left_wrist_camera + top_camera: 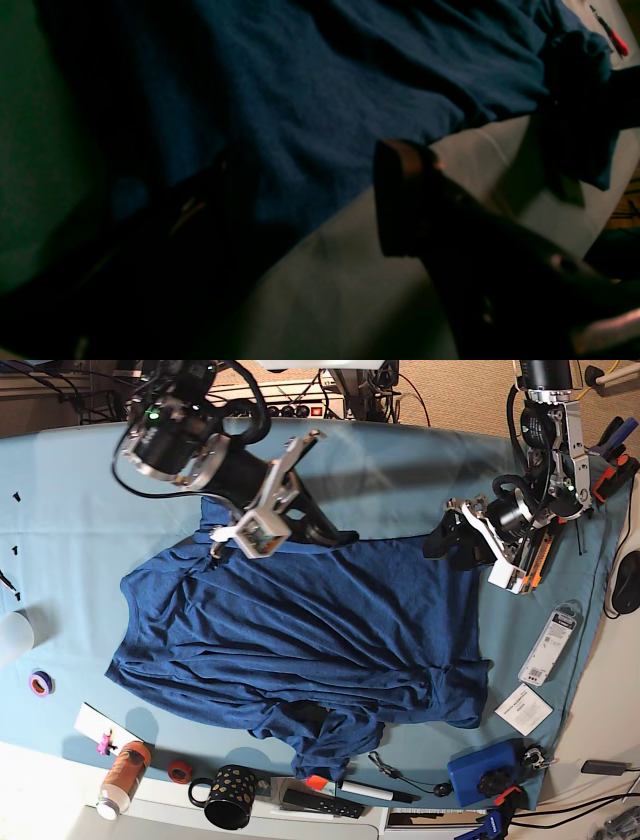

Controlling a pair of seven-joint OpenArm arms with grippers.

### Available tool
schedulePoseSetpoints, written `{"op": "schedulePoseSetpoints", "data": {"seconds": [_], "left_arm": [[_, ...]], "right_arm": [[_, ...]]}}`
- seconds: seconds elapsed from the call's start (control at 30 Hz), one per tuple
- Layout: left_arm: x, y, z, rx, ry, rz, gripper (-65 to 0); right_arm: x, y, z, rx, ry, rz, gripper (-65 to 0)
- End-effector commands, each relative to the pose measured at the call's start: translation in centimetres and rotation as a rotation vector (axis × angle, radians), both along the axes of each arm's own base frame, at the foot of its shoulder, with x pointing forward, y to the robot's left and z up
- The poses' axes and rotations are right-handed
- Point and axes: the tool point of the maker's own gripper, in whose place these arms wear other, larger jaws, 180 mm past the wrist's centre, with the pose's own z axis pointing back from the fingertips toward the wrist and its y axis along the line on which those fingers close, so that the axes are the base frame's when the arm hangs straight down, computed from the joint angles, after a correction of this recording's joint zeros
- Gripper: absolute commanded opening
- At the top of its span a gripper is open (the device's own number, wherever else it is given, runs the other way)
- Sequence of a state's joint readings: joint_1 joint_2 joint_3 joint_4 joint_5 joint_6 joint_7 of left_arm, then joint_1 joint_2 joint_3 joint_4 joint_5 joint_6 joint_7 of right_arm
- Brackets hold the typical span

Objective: Layout the t-shirt on the table in an organized manner, then fold the t-shirt properly
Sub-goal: 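Move the right gripper over the shirt's shoulder and grasp the fabric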

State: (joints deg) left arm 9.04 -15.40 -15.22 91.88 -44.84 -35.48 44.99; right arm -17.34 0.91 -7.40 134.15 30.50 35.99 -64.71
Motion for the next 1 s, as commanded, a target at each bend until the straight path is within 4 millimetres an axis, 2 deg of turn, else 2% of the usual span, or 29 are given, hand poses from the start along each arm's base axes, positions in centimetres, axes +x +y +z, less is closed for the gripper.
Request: {"op": "schedulePoseSetpoints", "data": {"seconds": [0.0, 0.13, 0.27, 0.37, 0.43, 0.7, 0.97], "left_arm": [[0.8, 0.2, 1.4, -0.021, -0.052, 0.008, -28.5], [0.8, 0.5, 1.0, 0.023, -0.054, 0.008, -28.5], [1.0, 1.4, 0.1, 0.114, -0.062, 0.019, -28.5], [1.0, 2.4, -0.8, 0.165, -0.030, 0.057, -28.5], [0.6, 2.6, -1.3, 0.178, -0.012, 0.064, -28.5], [-1.6, 2.6, -2.7, 0.166, 0.027, 0.070, -28.5], [-2.8, 2.4, -3.3, 0.165, 0.047, 0.053, -28.5]], "right_arm": [[0.0, 0.6, 1.1, 0.029, -0.037, 0.010, -65.0], [0.0, 0.7, 0.9, 0.013, -0.038, 0.013, -65.0], [0.4, -0.1, 0.2, -0.044, -0.042, -0.015, -65.0], [0.7, -0.3, 0.3, -0.054, -0.058, -0.027, -51.4], [0.8, -0.4, 0.4, -0.056, -0.069, -0.034, -47.5], [1.3, -0.6, 0.7, -0.065, -0.098, -0.050, -47.5], [1.3, -0.5, 0.8, -0.057, -0.103, -0.051, -47.5]]}}
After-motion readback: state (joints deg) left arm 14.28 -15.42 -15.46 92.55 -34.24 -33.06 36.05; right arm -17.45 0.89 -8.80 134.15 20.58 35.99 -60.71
